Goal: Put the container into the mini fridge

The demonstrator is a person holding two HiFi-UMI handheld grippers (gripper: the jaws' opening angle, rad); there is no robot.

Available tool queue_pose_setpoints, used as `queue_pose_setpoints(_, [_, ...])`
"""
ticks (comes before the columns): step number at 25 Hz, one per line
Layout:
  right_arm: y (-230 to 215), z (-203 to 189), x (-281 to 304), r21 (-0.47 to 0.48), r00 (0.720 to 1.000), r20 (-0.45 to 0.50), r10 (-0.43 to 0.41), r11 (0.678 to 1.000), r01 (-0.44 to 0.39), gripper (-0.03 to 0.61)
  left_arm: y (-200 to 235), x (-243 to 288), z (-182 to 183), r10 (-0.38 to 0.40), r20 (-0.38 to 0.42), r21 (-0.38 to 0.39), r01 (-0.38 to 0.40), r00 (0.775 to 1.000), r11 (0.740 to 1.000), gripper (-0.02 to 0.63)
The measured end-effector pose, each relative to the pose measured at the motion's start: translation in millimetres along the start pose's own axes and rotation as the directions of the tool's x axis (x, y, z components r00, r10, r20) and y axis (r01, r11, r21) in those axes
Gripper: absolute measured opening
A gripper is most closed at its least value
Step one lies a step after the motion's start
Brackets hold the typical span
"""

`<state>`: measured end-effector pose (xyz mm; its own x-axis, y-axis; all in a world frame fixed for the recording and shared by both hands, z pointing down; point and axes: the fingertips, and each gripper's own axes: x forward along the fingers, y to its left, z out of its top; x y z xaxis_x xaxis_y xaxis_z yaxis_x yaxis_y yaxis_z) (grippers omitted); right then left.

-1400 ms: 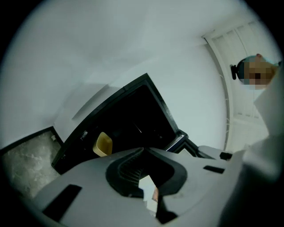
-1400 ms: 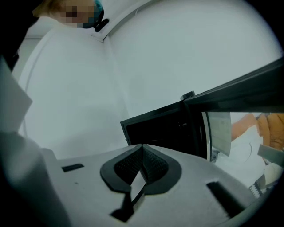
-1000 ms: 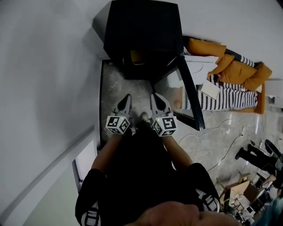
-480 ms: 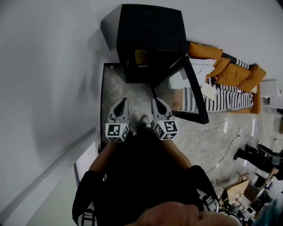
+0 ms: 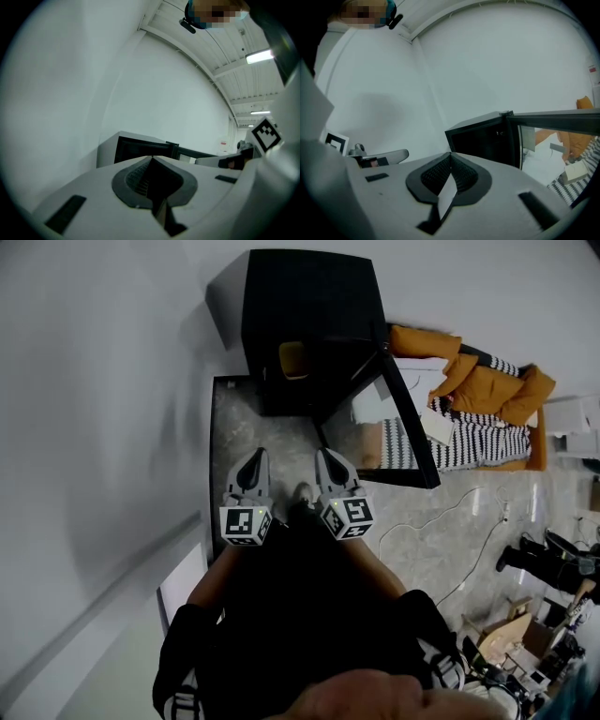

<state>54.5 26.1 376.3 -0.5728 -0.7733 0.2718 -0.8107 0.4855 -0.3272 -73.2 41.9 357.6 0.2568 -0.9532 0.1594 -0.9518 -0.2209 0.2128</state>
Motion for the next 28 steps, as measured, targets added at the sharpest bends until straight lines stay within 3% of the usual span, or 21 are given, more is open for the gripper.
queue_pose_setpoints(28, [2,7,-7,-0.005,0.999,0.029,0.017,1.0,-0.017,0.0,-13,0,13,-0.016,0.035,0.021,0.015,0.999,1.0,0.005])
